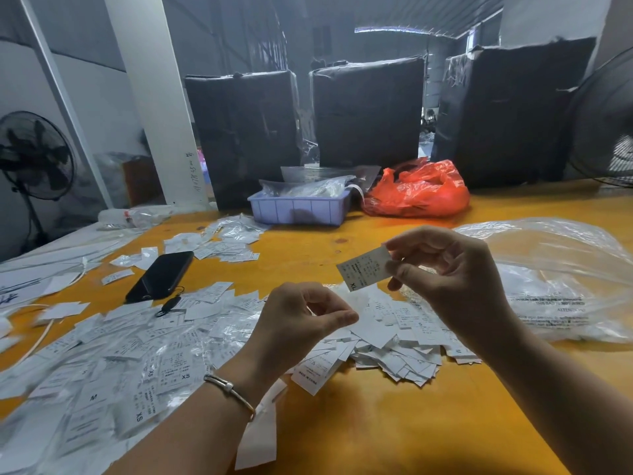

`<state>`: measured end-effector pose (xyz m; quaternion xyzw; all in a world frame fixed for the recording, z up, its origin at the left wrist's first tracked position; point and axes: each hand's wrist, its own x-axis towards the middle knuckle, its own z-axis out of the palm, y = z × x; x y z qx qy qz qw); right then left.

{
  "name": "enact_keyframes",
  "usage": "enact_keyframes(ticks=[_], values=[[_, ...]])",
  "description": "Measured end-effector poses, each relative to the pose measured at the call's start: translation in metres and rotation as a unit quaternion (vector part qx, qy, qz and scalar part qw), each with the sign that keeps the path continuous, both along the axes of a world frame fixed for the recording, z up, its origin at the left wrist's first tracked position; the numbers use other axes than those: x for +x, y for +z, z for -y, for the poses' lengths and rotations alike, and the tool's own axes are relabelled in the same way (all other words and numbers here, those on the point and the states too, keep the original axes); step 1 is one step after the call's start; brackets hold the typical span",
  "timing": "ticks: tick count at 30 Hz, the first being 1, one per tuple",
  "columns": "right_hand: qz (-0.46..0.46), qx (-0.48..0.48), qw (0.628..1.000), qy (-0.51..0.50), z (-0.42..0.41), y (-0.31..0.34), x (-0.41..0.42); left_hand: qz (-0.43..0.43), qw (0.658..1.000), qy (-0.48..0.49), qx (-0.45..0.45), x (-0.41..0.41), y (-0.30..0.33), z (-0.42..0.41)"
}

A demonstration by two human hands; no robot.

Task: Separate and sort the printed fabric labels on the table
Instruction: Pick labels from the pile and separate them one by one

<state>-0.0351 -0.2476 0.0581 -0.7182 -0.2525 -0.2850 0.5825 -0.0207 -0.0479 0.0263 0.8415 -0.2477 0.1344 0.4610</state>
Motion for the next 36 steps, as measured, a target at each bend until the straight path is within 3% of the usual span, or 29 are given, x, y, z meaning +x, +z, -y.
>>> enact_keyframes(ticks=[11, 22, 29, 36], values=[[0.018, -0.035, 0.997, -0.066, -0.001, -0.002, 0.001, 0.011, 1.000, -0.020, -0.008, 0.000, -0.001, 0.000], [0.009, -0.096, 0.995, -0.032, -0.001, -0.003, 0.001, -0.017, 0.999, -0.030, -0.035, 0.002, -0.002, -0.003], [0.030, -0.079, 0.995, -0.055, 0.005, -0.003, 0.007, -0.099, 0.991, -0.050, -0.070, 0.001, -0.001, 0.000], [0.039, -0.102, 0.993, -0.053, 0.008, -0.002, 0.007, -0.124, 0.988, -0.049, -0.080, 0.001, 0.000, -0.001]])
